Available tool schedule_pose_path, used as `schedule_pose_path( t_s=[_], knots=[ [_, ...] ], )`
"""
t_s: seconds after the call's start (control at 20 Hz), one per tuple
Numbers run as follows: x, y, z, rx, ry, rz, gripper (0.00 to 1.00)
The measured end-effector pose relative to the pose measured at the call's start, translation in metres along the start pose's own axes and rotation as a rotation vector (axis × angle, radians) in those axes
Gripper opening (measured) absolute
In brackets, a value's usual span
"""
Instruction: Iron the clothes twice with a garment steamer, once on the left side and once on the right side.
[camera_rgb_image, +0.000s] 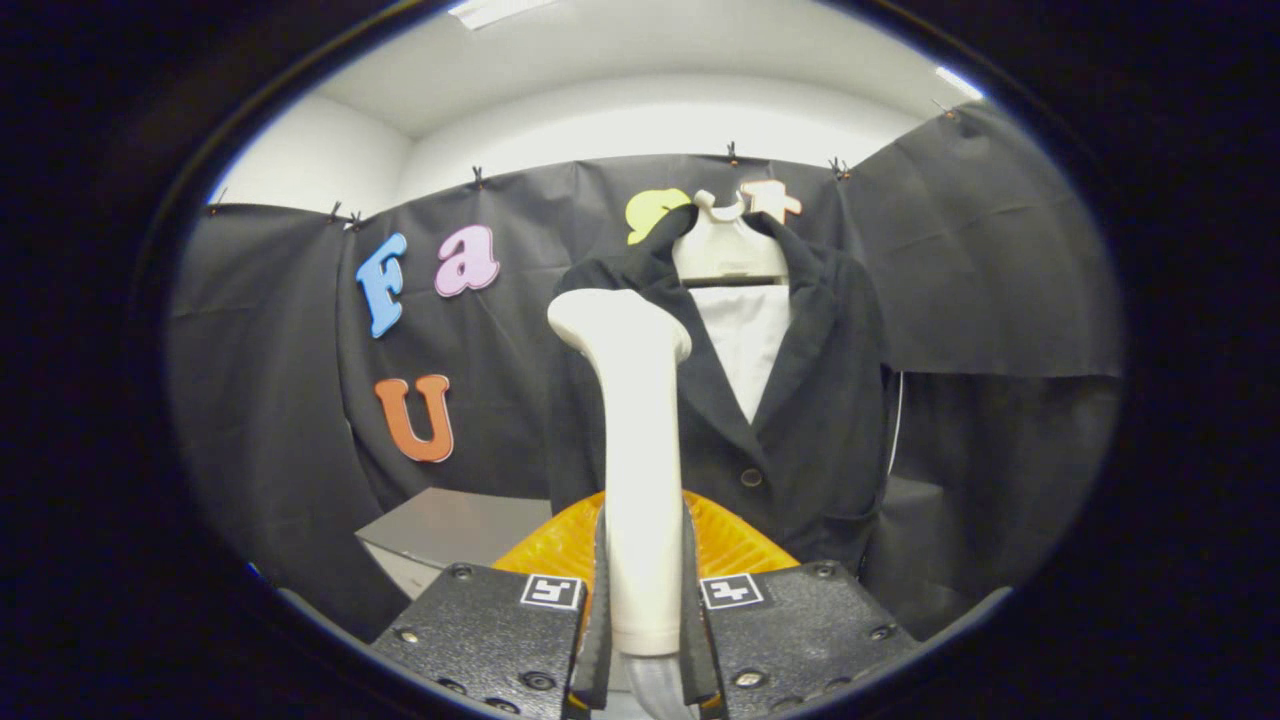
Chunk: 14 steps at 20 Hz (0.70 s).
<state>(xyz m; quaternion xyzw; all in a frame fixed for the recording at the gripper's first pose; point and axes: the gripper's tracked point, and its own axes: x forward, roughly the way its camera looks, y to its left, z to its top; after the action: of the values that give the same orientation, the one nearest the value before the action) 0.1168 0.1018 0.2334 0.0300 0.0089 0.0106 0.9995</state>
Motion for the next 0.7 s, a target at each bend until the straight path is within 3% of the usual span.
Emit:
schedule_pose_path(
  t_s=[0.4,0.7],
  knots=[
    [0.045,-0.023,0.027,-0.075,-0.145,-0.048,0.3],
    [0.062,-0.025,0.017,-0.072,-0.152,-0.04,0.3]
  ],
)
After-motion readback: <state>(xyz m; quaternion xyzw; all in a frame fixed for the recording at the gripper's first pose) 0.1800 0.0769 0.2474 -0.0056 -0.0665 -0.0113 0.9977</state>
